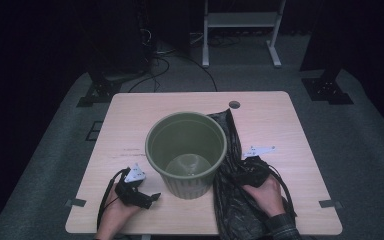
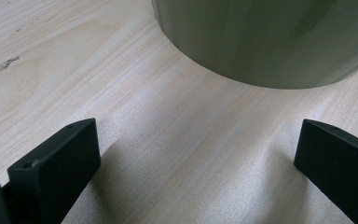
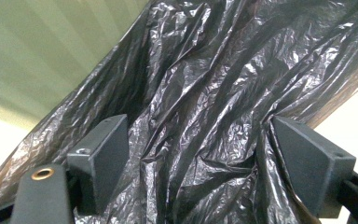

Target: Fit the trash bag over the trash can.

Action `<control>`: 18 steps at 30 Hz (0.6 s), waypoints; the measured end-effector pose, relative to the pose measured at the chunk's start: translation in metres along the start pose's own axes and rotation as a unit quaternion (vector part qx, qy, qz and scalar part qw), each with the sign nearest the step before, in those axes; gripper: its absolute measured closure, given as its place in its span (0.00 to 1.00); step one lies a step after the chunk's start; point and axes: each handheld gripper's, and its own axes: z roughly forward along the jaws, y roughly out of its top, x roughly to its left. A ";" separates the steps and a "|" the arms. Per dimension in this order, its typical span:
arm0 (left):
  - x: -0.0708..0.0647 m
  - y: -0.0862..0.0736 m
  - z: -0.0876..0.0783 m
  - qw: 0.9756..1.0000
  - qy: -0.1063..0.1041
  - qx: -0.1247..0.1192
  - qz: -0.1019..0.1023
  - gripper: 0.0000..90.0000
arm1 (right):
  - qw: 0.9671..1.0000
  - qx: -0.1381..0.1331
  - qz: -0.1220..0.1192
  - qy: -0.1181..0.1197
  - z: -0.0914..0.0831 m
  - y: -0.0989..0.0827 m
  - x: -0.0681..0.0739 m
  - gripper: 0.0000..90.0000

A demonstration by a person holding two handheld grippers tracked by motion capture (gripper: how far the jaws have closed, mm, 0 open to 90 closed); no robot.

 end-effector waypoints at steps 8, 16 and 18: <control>0.000 0.000 0.000 1.000 0.000 0.000 0.000 0.00 | 1.000 0.005 -0.013 -0.022 0.014 0.004 0.008 0.22; 0.000 0.000 0.000 1.000 0.000 0.000 0.000 0.00 | 0.998 0.005 -0.034 -0.050 0.020 0.005 0.018 0.22; 0.000 0.000 0.000 1.000 0.000 0.000 0.000 0.00 | 0.997 0.006 -0.041 -0.059 0.021 0.005 0.020 0.24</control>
